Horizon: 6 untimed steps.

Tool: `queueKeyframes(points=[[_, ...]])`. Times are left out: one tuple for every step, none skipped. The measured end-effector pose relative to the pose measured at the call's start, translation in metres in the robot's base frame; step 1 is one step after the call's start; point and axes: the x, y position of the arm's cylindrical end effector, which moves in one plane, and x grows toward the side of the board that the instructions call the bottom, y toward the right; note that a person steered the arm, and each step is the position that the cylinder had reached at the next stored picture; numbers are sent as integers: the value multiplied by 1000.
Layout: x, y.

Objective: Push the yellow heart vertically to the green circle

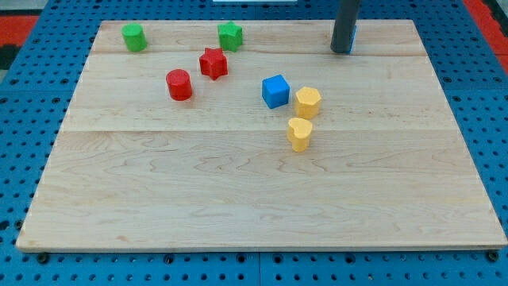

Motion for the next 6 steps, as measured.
queueKeyframes(points=[[-1,10],[6,-4],[18,-8],[18,-8],[18,-9],[19,-55]])
